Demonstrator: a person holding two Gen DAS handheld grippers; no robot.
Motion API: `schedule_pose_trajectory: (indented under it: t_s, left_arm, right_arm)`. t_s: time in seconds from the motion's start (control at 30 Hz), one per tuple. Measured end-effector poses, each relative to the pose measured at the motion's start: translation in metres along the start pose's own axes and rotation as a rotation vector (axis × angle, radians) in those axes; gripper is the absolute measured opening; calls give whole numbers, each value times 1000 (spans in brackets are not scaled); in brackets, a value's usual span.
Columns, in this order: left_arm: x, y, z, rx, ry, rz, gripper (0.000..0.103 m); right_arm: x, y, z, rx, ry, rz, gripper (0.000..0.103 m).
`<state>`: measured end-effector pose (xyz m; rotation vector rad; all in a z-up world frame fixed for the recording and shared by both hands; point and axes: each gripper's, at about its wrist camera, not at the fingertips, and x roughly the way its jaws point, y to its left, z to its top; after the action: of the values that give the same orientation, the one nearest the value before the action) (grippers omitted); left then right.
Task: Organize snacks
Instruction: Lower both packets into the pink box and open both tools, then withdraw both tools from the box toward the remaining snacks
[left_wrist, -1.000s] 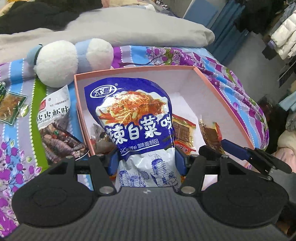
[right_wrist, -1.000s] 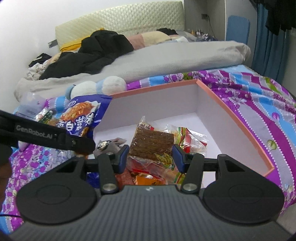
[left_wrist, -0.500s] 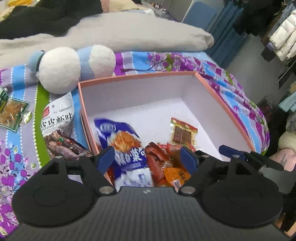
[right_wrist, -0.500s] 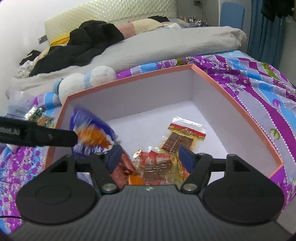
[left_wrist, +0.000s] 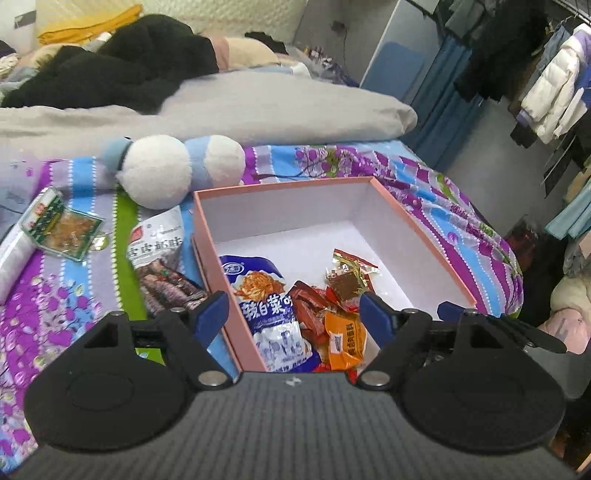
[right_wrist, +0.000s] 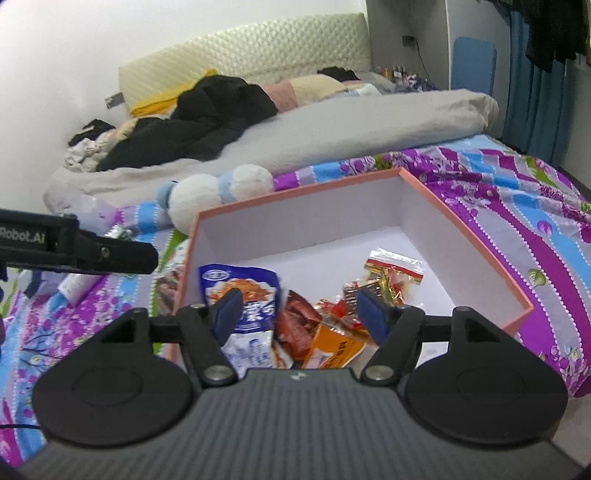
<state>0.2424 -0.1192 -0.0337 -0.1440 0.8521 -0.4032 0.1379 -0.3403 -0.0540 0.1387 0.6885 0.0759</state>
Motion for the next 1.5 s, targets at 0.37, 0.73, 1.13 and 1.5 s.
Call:
schedule_pose_trajectory:
  t_s: [0.37,0.73,1.13,1.5]
  left_arm:
    - [-88,4,-42,-31,-80,29,81]
    - [-147,12,-91,-48,-124,69,81]
    - [-182,22,-136,-80,-142,114,81]
    - [-209,50,-168,-189,-177,152,81]
  right_arm:
    - [-67,34,-18,-37,-71,54,70]
    - [-110,59,-47,-50,-99,106,70]
    - [-130,80,-74,-82,-79,168,70]
    - [-123,95,-82,-125,-57,207,70]
